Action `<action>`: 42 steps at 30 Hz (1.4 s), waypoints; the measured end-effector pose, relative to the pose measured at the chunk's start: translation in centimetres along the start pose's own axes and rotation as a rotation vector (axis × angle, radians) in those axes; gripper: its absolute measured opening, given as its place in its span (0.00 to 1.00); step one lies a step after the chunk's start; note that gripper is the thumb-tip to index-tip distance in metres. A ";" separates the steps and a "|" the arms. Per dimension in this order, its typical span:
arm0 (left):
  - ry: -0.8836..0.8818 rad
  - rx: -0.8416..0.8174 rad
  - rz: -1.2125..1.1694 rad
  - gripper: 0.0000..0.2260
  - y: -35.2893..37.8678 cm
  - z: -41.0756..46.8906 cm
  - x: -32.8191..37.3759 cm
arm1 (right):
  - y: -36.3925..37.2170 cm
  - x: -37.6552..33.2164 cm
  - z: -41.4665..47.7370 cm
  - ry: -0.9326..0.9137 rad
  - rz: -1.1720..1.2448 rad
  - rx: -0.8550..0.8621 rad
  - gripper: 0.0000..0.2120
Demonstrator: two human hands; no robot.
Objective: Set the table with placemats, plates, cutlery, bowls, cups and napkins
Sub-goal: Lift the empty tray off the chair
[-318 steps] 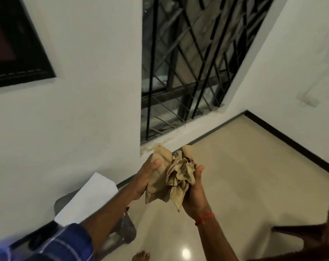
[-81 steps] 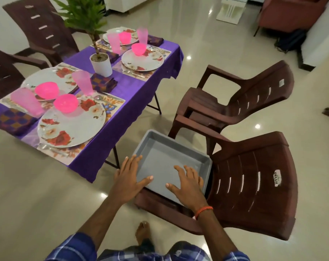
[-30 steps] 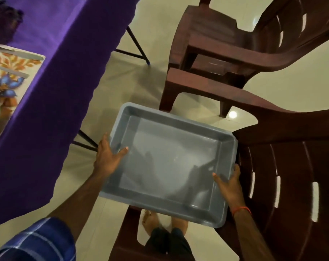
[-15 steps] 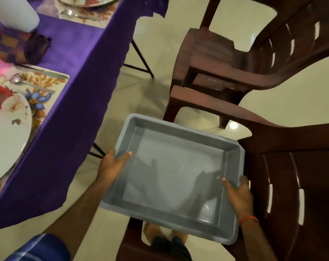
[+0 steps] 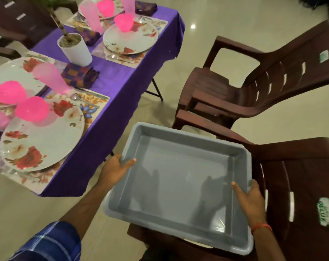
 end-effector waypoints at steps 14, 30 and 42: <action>0.008 0.148 -0.096 0.19 -6.8 -10.5 -1.1 | -4.1 -7.5 -5.3 -0.180 -0.034 -0.040 0.14; -0.110 0.328 -0.290 0.22 -10.8 -18.5 -8.5 | 1.5 -12.6 -7.8 -0.293 -0.058 -0.224 0.22; -0.256 0.540 -0.448 0.20 -14.3 -27.4 -19.3 | 8.5 -17.5 -14.7 -0.539 -0.174 -0.423 0.22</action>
Point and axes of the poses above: each hand's wrist, its own z-axis towards the middle knuckle, its own y-axis out of the palm, x = y × z, the point moved 2 cm from there along z, towards the middle knuckle, and after that the axes turned 1 degree about y, right-handed, at the moved point
